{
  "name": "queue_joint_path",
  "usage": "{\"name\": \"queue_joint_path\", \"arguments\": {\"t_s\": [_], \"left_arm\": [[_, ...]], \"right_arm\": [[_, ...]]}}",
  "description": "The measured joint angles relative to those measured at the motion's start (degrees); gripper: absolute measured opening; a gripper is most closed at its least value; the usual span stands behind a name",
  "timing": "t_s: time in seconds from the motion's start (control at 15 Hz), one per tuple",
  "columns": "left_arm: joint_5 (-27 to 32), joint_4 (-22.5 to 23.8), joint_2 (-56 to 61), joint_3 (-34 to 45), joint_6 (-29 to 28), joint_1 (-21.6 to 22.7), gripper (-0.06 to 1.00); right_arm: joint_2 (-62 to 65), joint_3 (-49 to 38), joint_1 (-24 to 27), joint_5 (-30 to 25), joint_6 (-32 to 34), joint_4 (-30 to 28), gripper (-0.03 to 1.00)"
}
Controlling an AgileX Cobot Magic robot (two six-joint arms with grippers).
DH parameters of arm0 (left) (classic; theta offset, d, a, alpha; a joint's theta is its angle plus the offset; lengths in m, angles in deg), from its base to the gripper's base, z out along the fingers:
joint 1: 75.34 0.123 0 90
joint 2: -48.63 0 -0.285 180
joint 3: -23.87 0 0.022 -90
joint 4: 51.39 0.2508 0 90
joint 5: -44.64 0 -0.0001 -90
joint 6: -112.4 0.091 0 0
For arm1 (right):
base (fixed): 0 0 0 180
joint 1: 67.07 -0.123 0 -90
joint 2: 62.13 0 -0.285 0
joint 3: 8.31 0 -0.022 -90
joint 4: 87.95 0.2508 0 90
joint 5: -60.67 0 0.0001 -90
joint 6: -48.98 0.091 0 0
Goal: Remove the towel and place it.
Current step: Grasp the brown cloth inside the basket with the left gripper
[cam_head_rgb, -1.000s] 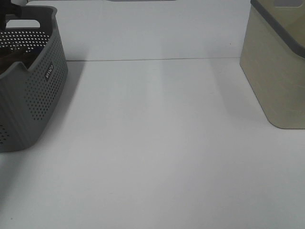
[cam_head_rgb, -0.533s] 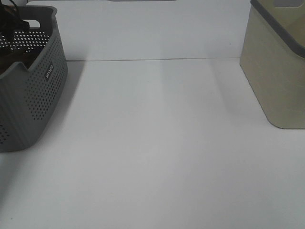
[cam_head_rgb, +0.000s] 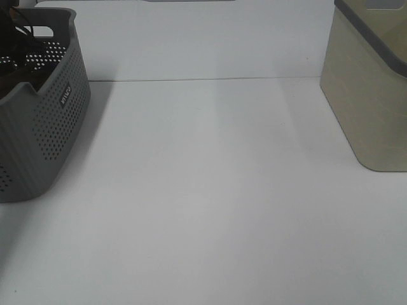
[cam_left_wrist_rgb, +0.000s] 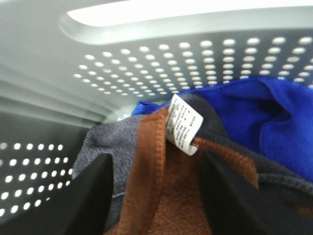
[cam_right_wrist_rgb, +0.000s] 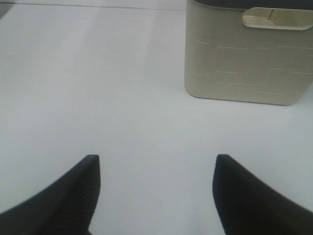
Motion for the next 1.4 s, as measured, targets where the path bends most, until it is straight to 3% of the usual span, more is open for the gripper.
{"name": "queue_joint_path", "arguments": {"t_s": [0.67, 1.07, 1.4], "left_arm": [[-0.2, 0.6, -0.3, 0.0, -1.3, 0.9, 0.44], [-0.2, -1.5, -0.3, 0.0, -1.5, 1.9, 0.42], [-0.9, -1.5, -0.3, 0.0, -1.5, 1.9, 0.12]], "right_arm": [[0.0, 0.0, 0.0, 0.0, 0.0, 0.0, 0.63], [0.0, 0.0, 0.0, 0.0, 0.0, 0.0, 0.63], [0.0, 0.0, 0.0, 0.0, 0.0, 0.0, 0.63]]}}
